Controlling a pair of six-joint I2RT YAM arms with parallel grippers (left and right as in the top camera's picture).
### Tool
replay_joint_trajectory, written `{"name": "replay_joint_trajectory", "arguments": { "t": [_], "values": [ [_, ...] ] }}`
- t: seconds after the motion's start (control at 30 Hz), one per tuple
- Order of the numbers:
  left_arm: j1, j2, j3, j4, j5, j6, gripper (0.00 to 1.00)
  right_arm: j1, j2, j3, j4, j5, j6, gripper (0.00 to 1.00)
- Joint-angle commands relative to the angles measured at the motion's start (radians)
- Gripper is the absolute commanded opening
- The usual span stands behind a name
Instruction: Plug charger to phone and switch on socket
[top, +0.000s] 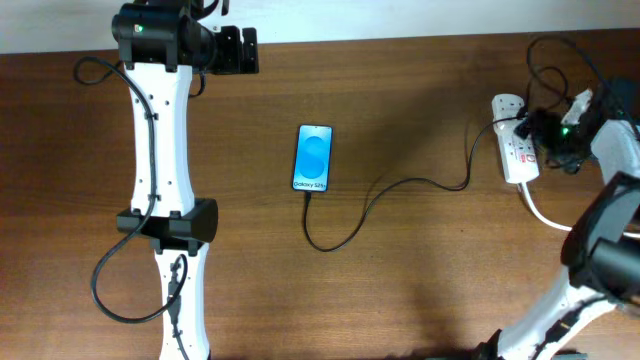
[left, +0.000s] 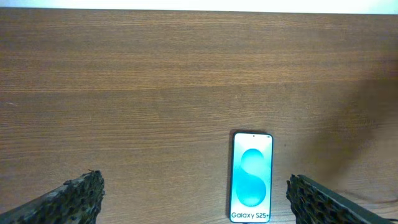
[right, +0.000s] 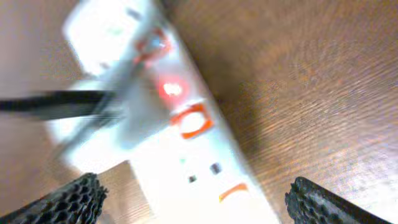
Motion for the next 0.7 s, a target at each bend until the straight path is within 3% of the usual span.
{"name": "replay_joint_trajectory", "arguments": {
  "t": [0.0,0.23,0.37,0.43,0.67],
  "values": [
    [-0.001,0.006,-0.004,-0.002,-0.015,-0.009,0.99,0.008,-0.179,0.004,-0.051,-0.031,-0.007,0.98],
    [-0.001,0.006,-0.004,-0.002,-0.015,-0.009,0.99,0.010,-0.561,-0.031,-0.356,-0.031,-0.004,0.99],
    [-0.001,0.006,-0.004,-0.002,-0.014,-0.009,0.99,0.044,-0.843,-0.285,-0.292,-0.031,-0.007,0.98],
    [-0.001,0.006,-0.004,-0.002,-0.015,-0.009,0.99,0.055,-0.957,-0.360,-0.365,-0.047,-0.003,0.98],
    [-0.001,0.006,-0.004,-0.002,-0.015,-0.009,0.99,0.054,-0.960,-0.360,-0.632,-0.049,-0.004,0.98]
  ]
}}
